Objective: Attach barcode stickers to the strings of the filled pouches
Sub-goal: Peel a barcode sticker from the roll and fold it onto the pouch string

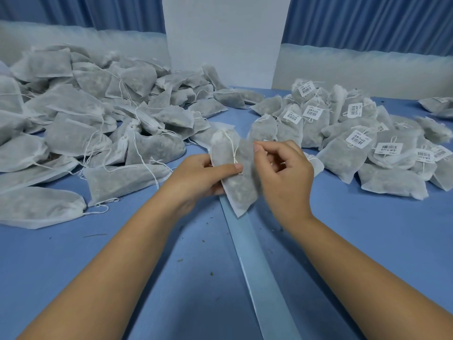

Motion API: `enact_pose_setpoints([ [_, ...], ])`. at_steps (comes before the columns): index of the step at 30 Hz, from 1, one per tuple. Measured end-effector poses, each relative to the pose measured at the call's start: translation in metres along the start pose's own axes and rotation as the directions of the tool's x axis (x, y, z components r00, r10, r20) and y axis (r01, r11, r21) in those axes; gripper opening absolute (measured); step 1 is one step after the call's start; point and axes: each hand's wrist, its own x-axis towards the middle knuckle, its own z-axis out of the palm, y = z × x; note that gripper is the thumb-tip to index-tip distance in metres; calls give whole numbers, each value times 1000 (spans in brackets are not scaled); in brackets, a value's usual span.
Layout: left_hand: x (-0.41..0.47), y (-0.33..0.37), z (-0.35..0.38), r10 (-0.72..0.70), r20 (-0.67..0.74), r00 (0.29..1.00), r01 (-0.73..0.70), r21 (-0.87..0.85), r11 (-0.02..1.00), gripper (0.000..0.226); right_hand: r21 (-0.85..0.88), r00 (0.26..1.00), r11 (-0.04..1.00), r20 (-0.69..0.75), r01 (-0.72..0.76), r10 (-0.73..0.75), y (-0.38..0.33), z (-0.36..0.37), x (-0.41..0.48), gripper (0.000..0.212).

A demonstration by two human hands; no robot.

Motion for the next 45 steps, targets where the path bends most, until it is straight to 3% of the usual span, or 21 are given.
enact_pose_setpoints([
  [11, 0, 0, 0, 14, 46, 999, -16, 49, 999, 28, -103, 984, 988, 151, 115, -99, 3, 3, -6, 6],
  [21, 2, 1, -8, 33, 80, 996, -34, 17, 999, 8, -110, 925, 992, 381, 62, -16, -1, 0, -3, 22],
  [27, 6, 4, -9, -15, 3, 1000, 15, -118, 993, 20, -141, 951, 986, 307, 89, -42, 4, -1, 2, 31],
  [32, 5, 4, -9, 9, 48, 999, -2, -140, 990, 25, -268, 941, 949, 332, 165, -70, 15, 1, 1, 34],
  [38, 6, 5, -13, -12, 70, 997, 30, -264, 964, 26, -233, 925, 932, 325, 277, -194, 14, 1, -3, 31],
  [45, 6, 6, -12, -72, 48, 996, 84, -319, 944, 20, -338, 827, 779, 415, 527, -379, 6, -2, -2, 25],
])
